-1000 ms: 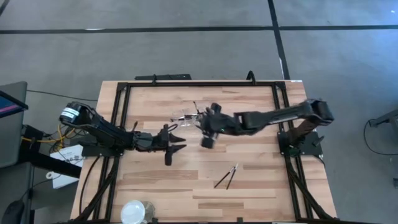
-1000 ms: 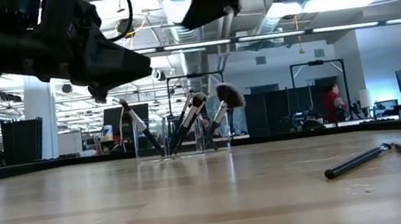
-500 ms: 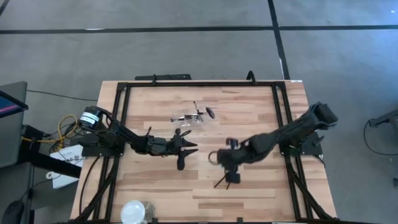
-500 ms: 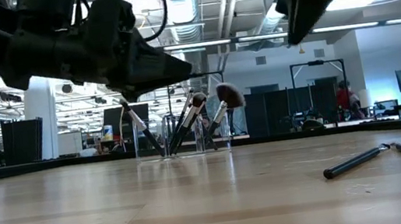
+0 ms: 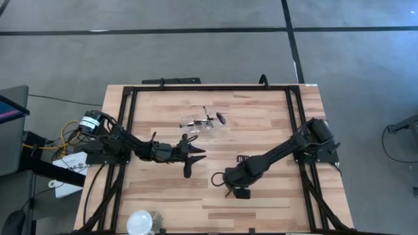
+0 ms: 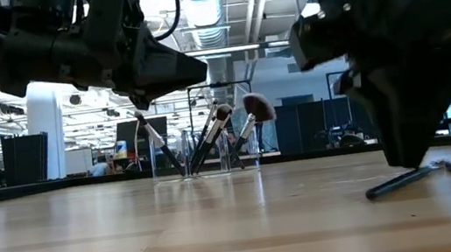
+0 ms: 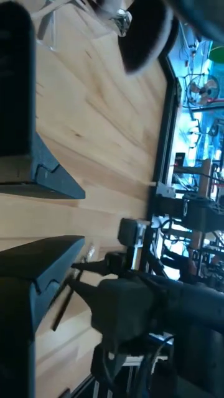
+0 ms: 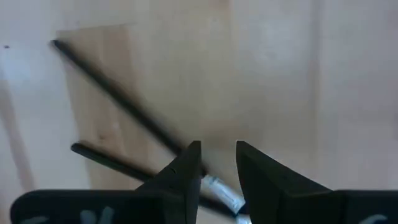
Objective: Put items in baskets/containers
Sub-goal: Put the black eyeshadow brush into the transparent organizer
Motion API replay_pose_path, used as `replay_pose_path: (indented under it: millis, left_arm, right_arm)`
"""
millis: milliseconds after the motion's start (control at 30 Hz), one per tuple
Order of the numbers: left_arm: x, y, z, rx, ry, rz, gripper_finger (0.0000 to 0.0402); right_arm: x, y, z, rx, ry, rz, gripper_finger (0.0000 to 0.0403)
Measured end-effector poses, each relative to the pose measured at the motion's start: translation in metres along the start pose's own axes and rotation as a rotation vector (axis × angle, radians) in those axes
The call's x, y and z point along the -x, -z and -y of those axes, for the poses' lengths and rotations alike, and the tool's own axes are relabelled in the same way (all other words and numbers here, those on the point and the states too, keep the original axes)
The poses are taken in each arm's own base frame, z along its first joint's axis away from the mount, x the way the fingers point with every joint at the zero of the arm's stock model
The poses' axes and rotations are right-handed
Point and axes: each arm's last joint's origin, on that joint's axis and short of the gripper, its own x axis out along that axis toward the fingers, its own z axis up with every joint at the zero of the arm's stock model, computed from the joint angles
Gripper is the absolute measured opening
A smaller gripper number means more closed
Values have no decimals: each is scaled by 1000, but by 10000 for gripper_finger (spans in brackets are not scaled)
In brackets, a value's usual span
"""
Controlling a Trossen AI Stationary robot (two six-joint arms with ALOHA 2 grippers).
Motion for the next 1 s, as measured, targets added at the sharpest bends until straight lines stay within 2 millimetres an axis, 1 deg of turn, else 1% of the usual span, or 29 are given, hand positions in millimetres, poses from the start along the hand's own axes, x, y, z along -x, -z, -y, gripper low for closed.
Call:
replay_pose_path:
  millis: [133,267,367,433,567,733,800,900,1000]
  left_arm:
    - [0,1,0,-4,-2,-4,102]
    - [0,1,-3,-4,-8,-6,102]
    - [-1,1,-5,-4,-19,-12,102]
    - [-1,2,-6,-5,-21,-17,102]
    - [-1,3,-7,-10,-26,-29,102]
    - [-1,4,-7,-10,-26,-32,102]
    - [-1,4,-7,-9,-27,-33,102]
    - [-1,4,-7,-9,-27,-33,102]
    - [-1,4,-7,-9,-27,-33,102]
  right_arm:
    - [-5,-1,1,-2,-19,-18,93]
    - [-1,-2,6,-7,23,-29,93]
    - [16,-4,6,-13,21,-26,93]
    - [25,-7,5,-6,3,9,93]
    - [30,-1,-4,60,-16,2,93]
    - [24,4,-13,90,-33,-9,93]
    - [19,5,-17,100,-47,18,93]
    - [13,8,-18,102,-47,17,93]
    - [5,6,-18,88,-49,14,93]
